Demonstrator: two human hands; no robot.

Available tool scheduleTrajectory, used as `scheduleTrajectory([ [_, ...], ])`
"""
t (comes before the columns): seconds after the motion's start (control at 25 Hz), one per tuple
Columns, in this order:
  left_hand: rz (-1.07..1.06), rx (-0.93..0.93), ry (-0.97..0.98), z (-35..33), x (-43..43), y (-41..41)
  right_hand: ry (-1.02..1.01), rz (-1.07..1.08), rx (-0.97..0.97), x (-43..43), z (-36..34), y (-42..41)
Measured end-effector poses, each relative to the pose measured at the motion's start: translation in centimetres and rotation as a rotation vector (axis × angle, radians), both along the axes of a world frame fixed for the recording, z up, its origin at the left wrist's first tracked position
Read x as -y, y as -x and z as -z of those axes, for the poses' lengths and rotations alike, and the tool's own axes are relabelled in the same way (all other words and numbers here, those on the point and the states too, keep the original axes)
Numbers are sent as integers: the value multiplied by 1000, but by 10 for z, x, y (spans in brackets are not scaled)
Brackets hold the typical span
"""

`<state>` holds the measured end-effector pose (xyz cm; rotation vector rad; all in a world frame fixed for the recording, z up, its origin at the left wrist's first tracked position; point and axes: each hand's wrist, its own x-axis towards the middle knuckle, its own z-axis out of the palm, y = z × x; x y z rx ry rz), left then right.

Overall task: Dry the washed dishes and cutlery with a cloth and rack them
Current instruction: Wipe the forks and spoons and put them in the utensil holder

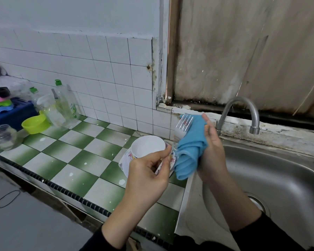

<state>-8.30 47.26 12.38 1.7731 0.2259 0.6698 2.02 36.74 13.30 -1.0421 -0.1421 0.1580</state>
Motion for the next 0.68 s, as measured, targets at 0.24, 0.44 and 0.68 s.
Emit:
scheduleTrajectory([
  [0.24, 99, 35, -152, 7, -2, -5, 79, -265, 62, 1, -3, 25],
  [0.44, 128, 144, -293, 17, 1, 0, 304, 50, 173, -1, -7, 19],
  [0.68, 148, 186, -397, 13, 4, 1, 332, 315, 362, -4, -3, 8],
])
